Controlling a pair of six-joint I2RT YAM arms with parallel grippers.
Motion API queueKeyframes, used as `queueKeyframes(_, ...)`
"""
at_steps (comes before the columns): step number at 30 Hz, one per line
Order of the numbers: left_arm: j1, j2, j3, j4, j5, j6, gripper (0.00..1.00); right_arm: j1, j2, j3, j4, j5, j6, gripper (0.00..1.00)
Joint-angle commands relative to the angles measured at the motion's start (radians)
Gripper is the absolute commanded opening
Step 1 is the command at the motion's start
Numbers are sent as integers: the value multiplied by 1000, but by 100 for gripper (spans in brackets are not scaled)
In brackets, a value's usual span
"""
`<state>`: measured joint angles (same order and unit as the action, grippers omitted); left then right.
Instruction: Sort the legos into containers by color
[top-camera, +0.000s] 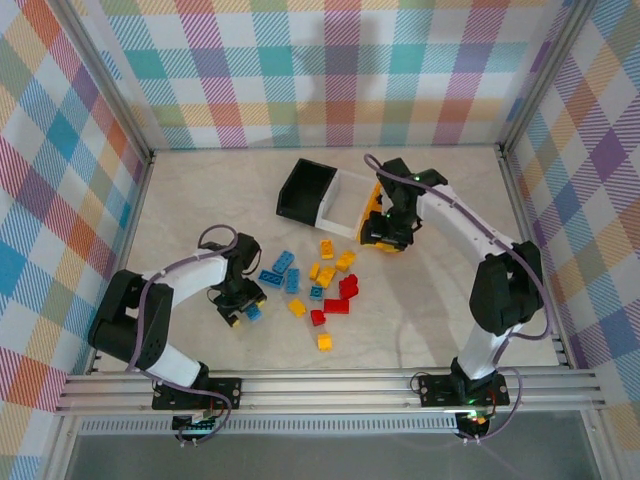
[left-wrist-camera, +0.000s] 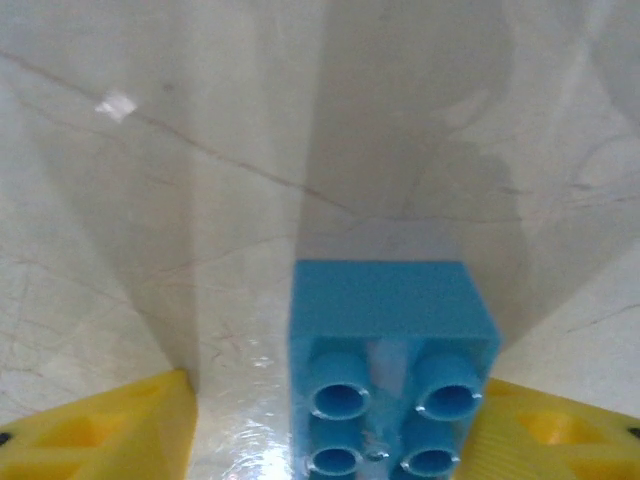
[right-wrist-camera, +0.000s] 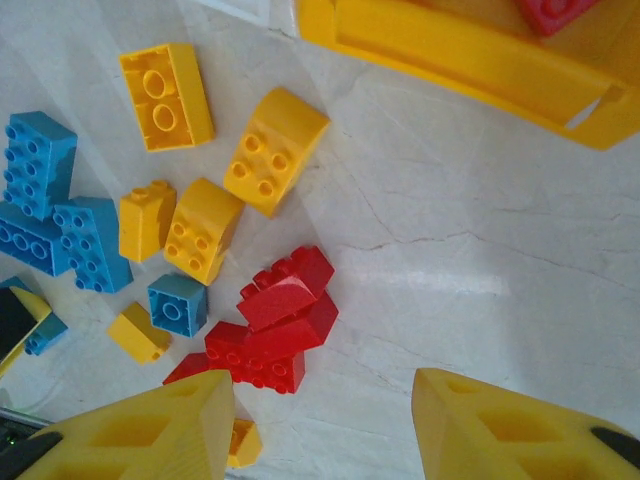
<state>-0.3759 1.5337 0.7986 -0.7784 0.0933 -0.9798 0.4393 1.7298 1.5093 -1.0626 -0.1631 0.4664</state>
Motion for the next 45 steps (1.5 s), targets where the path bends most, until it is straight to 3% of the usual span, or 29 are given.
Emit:
queueKeyframes(1, 7, 70, 1, 106, -2, 19, 50, 4, -63, -31, 12, -21, 20, 51)
queueKeyframes(5, 7, 67, 46, 68, -25, 66, 31, 7, -111, -103, 19, -32, 33, 50)
queueKeyframes(9, 8, 47, 135, -7, -70, 147, 21, 22, -141, -187, 30, -40, 53, 51)
queueKeyframes(16, 11, 68, 457, -36, -86, 341, 21, 42, -162, -253, 55, -64, 92, 51)
queueKeyframes(23, 9, 384, 941, -65, -55, 516, 21, 60, -159, -254, 66, -88, 103, 51)
queueKeyframes(33, -35, 725, 1374, -109, -53, 610, 23, 64, -145, -215, 43, -88, 91, 51)
queueKeyframes(37, -47, 799, 1467, -155, -58, 622, 32, 68, -131, -213, 38, -92, 86, 51)
queueKeyframes(45, -49, 795, 1468, -157, -49, 601, 44, 107, -111, -238, 33, -80, 74, 52)
